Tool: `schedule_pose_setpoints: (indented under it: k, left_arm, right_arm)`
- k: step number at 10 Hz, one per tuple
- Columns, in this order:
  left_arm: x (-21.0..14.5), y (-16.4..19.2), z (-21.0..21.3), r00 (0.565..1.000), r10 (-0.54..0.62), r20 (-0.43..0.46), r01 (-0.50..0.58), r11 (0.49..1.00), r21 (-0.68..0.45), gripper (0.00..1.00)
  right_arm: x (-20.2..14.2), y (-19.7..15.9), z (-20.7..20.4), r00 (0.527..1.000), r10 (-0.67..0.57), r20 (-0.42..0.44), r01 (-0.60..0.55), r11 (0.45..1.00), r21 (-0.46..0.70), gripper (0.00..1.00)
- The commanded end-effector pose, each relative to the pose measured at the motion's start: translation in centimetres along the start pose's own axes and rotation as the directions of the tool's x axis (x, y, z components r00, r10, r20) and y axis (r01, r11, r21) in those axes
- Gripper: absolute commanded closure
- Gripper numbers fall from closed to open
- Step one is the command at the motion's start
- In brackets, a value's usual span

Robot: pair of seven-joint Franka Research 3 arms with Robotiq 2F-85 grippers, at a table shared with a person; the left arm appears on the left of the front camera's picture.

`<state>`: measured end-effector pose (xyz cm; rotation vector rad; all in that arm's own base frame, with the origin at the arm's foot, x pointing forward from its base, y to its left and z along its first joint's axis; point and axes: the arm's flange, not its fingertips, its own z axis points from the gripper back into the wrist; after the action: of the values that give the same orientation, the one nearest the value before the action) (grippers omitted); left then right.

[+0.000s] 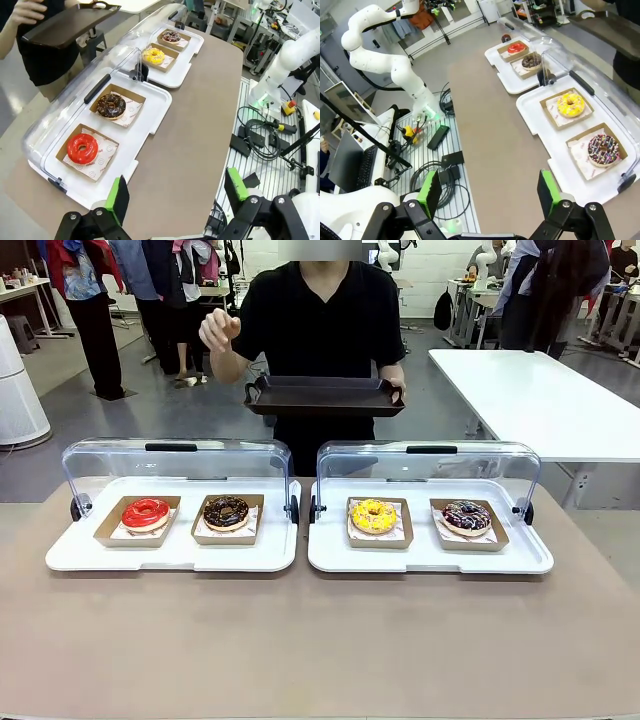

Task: Provide the desired donut to the person.
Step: Pick up and lift the Paper togo box containing the Donut pointed at by the person.

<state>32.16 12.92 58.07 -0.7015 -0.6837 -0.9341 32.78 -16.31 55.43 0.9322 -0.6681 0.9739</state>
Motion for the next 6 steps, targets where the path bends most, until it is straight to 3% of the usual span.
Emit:
schedule_pose_setpoints:
  k: [1,6]
  left_arm:
    - [0.19,0.02,0.09,1.000,-0.002,-0.001,0.002,1.000,-0.007,0.00]
    - [0.19,0.02,0.09,1.000,-0.002,-0.001,0.002,1.000,-0.007,0.00]
  right_arm:
    - [0.01,-0.09,-0.02,1.000,0.001,0.000,-0.001,1.000,0.015,0.00]
    - [0.01,-0.09,-0.02,1.000,0.001,0.000,-0.001,1.000,0.015,0.00]
